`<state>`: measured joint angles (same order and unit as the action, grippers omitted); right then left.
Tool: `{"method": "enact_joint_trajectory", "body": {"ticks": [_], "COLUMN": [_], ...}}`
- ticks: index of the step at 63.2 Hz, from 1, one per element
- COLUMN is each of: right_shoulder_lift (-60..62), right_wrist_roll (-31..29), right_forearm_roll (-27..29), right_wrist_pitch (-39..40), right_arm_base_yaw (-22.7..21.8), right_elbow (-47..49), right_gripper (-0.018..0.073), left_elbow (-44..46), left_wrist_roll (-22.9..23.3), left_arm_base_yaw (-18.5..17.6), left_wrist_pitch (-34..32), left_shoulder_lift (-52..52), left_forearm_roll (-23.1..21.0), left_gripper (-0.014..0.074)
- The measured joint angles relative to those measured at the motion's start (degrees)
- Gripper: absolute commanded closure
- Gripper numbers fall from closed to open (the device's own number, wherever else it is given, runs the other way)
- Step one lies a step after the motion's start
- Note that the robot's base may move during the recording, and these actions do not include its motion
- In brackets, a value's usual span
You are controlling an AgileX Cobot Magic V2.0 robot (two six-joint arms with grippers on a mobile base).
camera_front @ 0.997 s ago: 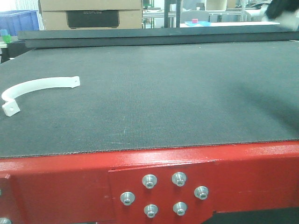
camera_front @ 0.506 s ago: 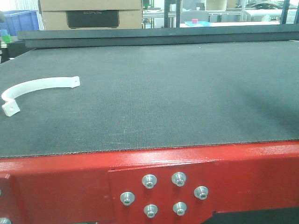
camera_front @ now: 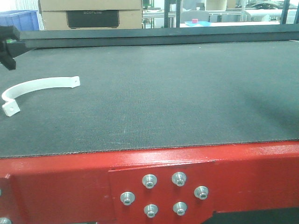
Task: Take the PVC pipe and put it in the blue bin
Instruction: 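Lower the left gripper onto the other white arc piece and close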
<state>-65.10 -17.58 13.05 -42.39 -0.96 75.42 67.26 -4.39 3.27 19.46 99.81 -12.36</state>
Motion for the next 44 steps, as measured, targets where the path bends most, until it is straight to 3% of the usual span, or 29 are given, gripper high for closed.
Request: {"method": "enact_joint_trajectory", "body": {"ticks": [44], "right_shoulder_lift": [0.0], "right_wrist_roll": [0.0], "right_forearm_roll": [0.4], "right_wrist_pitch": [0.0], "right_arm_base_yaw": [0.0], "right_elbow": [0.0], "right_gripper": [0.0728], "left_elbow": [0.0], "left_wrist_roll": [0.0], "left_arm_base_yaw": [-1.0], "left_wrist_pitch": [-2.2], "left_shoulder_lift": [6.7], "left_forearm_roll": [0.0], "left_gripper": [0.0342]}}
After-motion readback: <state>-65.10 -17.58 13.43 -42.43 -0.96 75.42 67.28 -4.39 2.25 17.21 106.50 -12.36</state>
